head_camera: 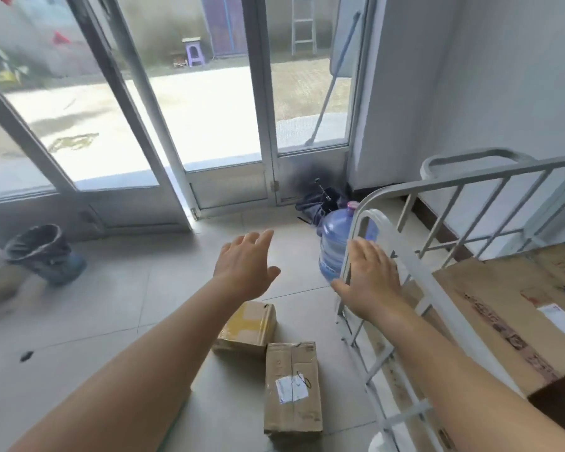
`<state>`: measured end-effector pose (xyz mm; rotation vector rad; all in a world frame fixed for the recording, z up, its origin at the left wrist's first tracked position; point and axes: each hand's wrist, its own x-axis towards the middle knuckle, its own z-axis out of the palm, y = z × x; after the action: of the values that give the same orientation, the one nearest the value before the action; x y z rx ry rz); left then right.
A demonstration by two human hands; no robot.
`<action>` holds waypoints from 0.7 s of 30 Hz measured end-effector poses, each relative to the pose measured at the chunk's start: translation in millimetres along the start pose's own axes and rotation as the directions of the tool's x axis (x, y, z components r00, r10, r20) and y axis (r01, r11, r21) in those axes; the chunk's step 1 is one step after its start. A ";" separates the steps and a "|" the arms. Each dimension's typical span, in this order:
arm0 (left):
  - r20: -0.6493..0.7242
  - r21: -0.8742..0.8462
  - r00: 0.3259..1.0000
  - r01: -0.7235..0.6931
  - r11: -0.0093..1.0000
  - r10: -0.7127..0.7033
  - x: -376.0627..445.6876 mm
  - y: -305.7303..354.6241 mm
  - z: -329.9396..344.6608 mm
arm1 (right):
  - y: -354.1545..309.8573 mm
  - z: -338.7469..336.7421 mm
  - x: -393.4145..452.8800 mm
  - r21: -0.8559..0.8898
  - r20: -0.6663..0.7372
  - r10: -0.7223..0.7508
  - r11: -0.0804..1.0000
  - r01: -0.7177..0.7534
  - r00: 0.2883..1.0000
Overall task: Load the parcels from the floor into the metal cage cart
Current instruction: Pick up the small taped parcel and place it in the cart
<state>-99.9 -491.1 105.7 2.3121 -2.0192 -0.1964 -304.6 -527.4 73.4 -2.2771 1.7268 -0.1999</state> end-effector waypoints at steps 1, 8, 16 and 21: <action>0.007 -0.005 0.999 0.047 0.999 -0.047 -14.5 -20.5 3.0 | -17.6 11.4 -3.1 0.001 0.024 -0.025 1.000 0.025 0.999; 0.137 -0.043 0.915 0.387 0.921 -0.379 -110.6 -138.7 43.1 | -119.9 94.6 -20.9 0.009 0.237 -0.177 0.984 0.180 0.955; 0.345 -0.168 0.725 0.673 0.720 -0.597 -160.0 -183.7 136.4 | -130.1 190.3 -14.4 0.003 0.449 -0.165 0.983 0.183 0.878; 0.451 -0.180 0.653 0.735 0.654 -0.609 -152.9 -167.6 208.2 | -92.9 250.6 2.0 -0.013 0.551 -0.106 0.991 0.136 0.827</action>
<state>15.7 -309.6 -114.6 2.7905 -0.9197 -0.9887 -149.9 -472.4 -137.5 -2.1829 1.2961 0.4470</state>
